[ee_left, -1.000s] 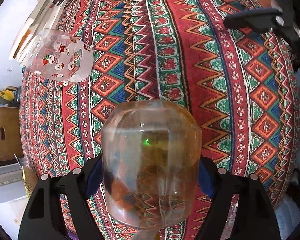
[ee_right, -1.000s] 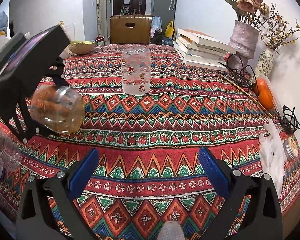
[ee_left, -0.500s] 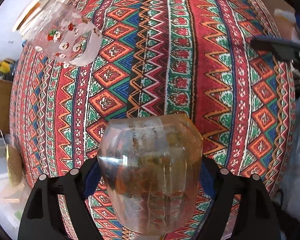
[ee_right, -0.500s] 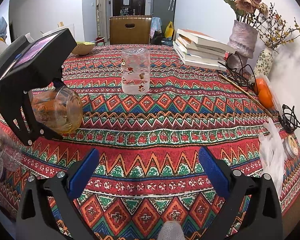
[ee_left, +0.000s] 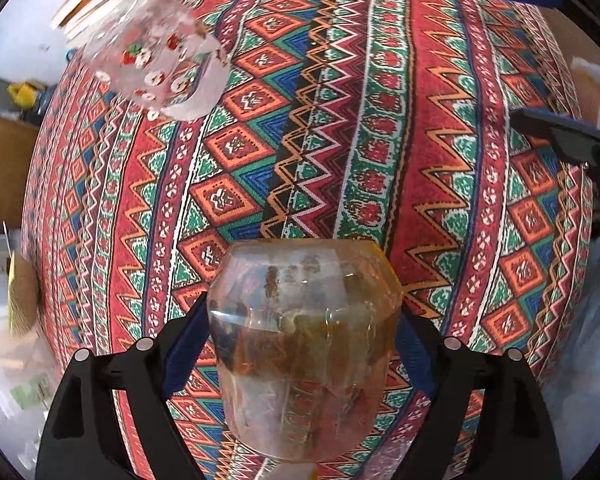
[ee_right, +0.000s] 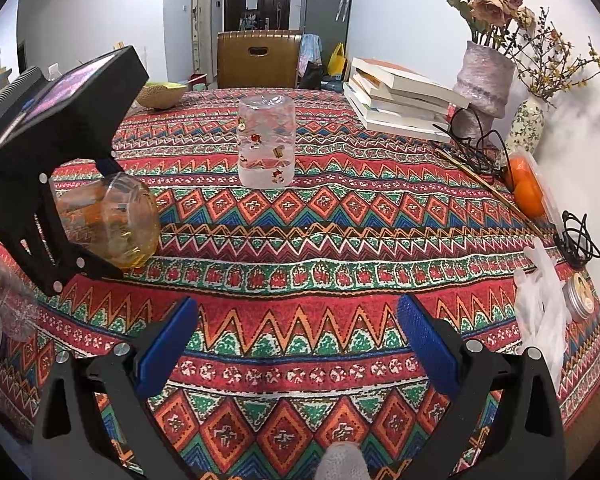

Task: Flip cup upright
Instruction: 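Lift the amber cup with the left gripper and carry it toward the right tool, then grasp the amber cup with the right gripper while the left gripper releases it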

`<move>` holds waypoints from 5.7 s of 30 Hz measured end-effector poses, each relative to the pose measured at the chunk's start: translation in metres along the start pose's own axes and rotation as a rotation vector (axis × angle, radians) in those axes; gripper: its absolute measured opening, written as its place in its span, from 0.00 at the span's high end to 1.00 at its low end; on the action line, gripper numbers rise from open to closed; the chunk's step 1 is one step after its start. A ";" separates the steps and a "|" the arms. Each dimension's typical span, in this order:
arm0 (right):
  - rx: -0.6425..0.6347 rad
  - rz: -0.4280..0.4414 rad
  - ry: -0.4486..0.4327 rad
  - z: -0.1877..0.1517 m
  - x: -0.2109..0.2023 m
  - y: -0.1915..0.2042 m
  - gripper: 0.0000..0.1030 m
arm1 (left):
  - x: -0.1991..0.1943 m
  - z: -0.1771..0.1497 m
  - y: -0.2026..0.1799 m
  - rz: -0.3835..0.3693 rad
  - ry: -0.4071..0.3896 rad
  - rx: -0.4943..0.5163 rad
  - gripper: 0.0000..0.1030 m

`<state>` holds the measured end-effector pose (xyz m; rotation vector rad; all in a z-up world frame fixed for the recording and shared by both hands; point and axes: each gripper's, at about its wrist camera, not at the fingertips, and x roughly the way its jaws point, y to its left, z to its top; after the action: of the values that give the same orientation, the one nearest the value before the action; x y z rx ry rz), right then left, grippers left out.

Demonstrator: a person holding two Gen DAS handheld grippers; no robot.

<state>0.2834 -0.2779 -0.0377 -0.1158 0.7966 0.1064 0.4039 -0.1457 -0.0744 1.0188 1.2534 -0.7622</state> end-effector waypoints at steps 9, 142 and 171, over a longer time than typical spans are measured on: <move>-0.001 0.002 0.056 0.008 0.017 -0.009 0.07 | 0.000 0.001 0.001 0.001 0.020 -0.028 0.21; -0.076 0.110 0.002 -0.089 -0.074 -0.005 0.07 | -0.050 -0.009 -0.186 0.202 0.024 0.165 0.15; -0.341 0.169 -0.014 -0.076 -0.097 0.054 0.07 | -0.169 -0.141 -0.188 0.241 -0.575 -0.493 0.07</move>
<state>0.1546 -0.2400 -0.0245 -0.3696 0.7682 0.4029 0.1487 -0.0993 0.0542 0.4806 0.7426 -0.4716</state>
